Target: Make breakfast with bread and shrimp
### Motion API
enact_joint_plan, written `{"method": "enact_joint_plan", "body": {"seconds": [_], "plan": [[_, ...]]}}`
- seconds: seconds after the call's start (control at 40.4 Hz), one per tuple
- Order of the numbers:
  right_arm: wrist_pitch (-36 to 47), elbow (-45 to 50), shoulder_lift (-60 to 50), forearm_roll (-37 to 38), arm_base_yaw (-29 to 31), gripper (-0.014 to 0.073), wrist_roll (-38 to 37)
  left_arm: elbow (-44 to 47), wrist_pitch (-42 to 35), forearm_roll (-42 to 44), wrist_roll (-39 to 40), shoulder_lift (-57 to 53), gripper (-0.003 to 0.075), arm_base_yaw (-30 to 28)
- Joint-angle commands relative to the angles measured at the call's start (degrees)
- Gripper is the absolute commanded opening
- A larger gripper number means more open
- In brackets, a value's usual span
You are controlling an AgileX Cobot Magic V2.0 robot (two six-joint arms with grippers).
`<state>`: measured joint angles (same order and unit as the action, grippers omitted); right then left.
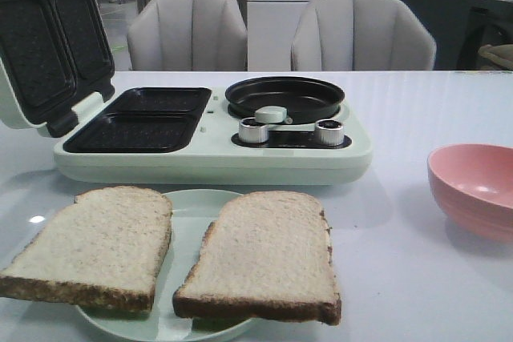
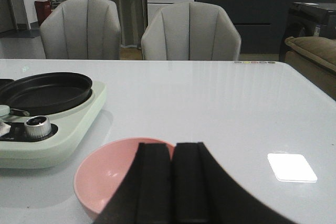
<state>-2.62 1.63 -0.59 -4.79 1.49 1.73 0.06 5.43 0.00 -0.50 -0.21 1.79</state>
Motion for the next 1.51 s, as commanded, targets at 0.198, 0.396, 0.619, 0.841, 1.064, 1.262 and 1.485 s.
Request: {"method": "enact_joint_plan", "body": {"seconds": [0.198,0.396,0.619,0.841,1.064,1.262,1.485], "plan": [[5.3,-1.0,-1.2,0.0,0.0,0.0035,0.1,1.8,-5.0,-0.4,0.1,-1.0,0.0101,0.4],[5.3,-1.0,-1.2,0.0,0.0,0.0035,0.1,1.8,-5.0,-0.4,0.1,-1.0,0.0102,0.4],[5.3,-1.0,-1.2,0.0,0.0,0.0035,0.1,1.8,-5.0,0.9,0.1,-1.0,0.0102,0.4],[5.3,-1.0,-1.2,0.0,0.0,0.0035,0.1,1.8,-5.0,0.9,0.1,-1.0,0.0101,0.4],[5.3,-1.0,-1.2,0.0,0.0,0.0035,0.1,1.8,-5.0,1.0,0.1,-1.0,0.0102,0.4],[5.3,-1.0,-1.2,0.0,0.0,0.0035,0.1,1.8,-5.0,1.0,0.1,-1.0,0.0102,0.4],[8.6,-4.8,-1.2,-0.4,0.0,0.0035,-0.1,-0.9,-7.8,-0.8,0.1,-1.0,0.0102,0.4]]}}
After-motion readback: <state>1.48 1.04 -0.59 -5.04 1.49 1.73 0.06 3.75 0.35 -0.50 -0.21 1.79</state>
